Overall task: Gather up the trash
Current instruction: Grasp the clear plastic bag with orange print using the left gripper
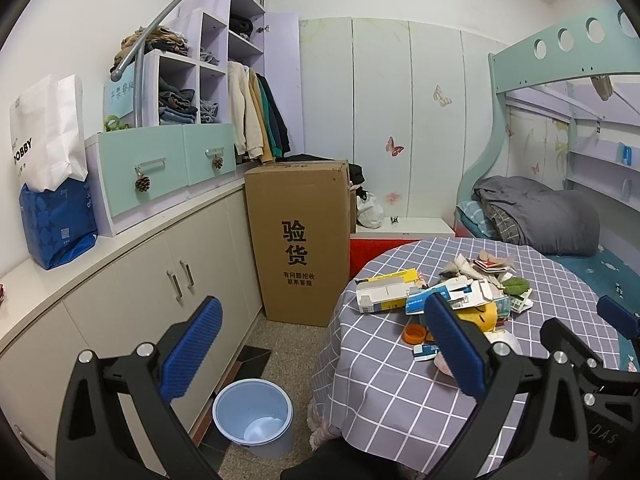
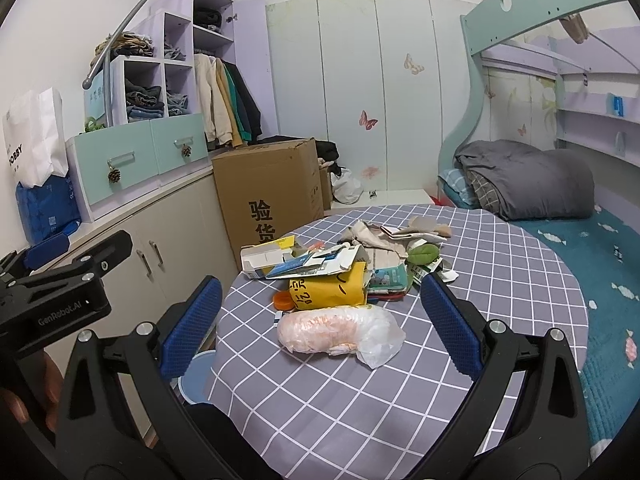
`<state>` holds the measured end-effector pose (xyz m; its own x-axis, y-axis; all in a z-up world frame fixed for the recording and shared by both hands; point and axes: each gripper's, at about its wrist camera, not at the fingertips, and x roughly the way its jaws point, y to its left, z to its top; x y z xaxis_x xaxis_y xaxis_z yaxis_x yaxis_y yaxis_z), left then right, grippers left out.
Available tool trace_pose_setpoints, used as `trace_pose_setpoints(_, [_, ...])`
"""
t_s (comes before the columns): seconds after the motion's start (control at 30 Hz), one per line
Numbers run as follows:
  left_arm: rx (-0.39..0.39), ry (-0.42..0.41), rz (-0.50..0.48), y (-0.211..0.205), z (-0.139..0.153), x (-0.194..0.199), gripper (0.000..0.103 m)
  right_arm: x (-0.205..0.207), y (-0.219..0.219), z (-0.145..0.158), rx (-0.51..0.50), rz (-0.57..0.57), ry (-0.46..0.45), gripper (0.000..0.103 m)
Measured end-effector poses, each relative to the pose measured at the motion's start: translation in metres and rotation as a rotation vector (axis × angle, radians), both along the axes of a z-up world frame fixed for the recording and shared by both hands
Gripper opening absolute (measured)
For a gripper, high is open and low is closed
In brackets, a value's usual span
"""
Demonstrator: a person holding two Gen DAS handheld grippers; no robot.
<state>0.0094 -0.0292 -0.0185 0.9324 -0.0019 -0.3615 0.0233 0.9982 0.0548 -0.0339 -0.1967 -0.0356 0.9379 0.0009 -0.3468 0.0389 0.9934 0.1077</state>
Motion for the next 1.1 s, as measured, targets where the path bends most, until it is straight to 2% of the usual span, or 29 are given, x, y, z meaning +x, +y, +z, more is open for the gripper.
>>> trace_pose_setpoints(0.3, [0.026,0.030,-0.011,-0.009,-0.005,0.009,0.099,0.007,-0.019,-0.007,0.033,-0.027,0.026,0.097])
trace_pose_setpoints(0.53, [0.039,0.103,-0.058,-0.023,-0.020,0.027,0.099,0.021,-0.043,-0.022,0.063,-0.063,0.084,0.097])
trace_pose_setpoints(0.63, [0.031,0.159,-0.119,-0.037,-0.032,0.040,0.099,0.027,-0.055,-0.030,0.079,-0.088,0.112,0.097])
trace_pose_setpoints(0.97, [0.128,0.340,-0.409,-0.114,-0.085,0.086,0.099,0.043,-0.104,-0.060,0.164,-0.156,0.213,0.097])
trace_pose_setpoints(1.1, [0.180,0.340,-0.467,-0.136,-0.097,0.093,0.099,0.050,-0.115,-0.069,0.200,-0.143,0.245,0.097])
